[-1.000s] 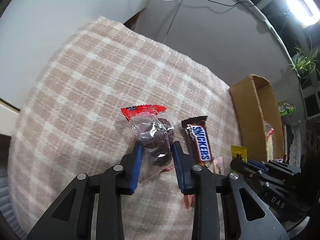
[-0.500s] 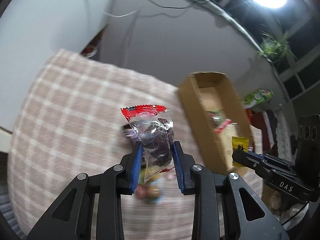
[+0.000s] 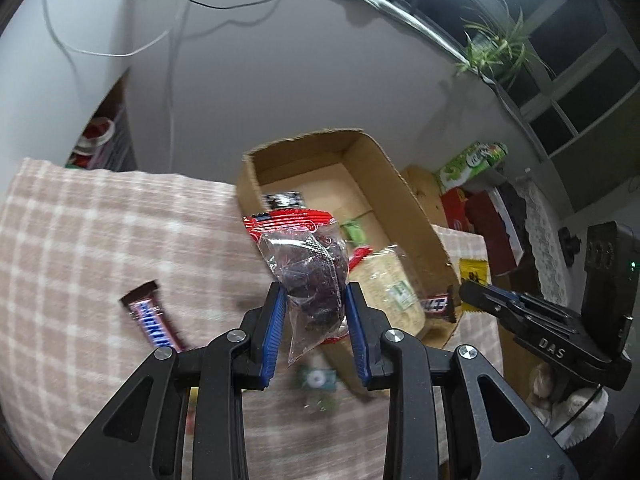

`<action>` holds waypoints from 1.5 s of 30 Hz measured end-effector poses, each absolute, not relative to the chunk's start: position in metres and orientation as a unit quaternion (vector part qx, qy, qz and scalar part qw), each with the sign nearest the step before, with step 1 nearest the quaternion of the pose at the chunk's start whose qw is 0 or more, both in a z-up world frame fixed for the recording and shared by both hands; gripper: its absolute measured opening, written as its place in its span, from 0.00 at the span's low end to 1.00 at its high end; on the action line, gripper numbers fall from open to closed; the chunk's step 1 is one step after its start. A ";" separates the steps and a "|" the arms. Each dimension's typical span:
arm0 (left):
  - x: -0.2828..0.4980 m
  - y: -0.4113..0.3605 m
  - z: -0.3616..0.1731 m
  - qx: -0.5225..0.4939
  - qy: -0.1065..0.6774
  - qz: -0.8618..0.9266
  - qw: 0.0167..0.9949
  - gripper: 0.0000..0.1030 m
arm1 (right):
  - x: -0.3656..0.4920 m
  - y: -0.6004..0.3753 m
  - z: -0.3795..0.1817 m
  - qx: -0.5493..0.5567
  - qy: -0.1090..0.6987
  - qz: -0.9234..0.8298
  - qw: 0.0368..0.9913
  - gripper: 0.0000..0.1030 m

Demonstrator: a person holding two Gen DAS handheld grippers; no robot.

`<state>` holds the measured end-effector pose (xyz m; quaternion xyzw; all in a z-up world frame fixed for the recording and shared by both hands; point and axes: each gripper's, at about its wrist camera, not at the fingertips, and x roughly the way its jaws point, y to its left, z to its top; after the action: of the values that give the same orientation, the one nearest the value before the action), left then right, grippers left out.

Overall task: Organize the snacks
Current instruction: 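Carry both items over the box and open both grippers to drop them, then pull both grippers back from the box toward the remaining snacks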

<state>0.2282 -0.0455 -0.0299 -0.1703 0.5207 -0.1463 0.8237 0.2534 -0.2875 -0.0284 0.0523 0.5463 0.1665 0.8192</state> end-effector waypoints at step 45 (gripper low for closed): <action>0.159 0.036 -0.038 -0.182 0.523 -0.053 0.831 0.34 | 0.183 -0.263 -0.016 0.038 0.516 0.230 0.824 0.47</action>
<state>0.1591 0.0357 -0.0382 -0.1819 0.5232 -0.0526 0.8309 0.1834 -0.2634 -0.0155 0.0383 0.5162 0.2305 0.8240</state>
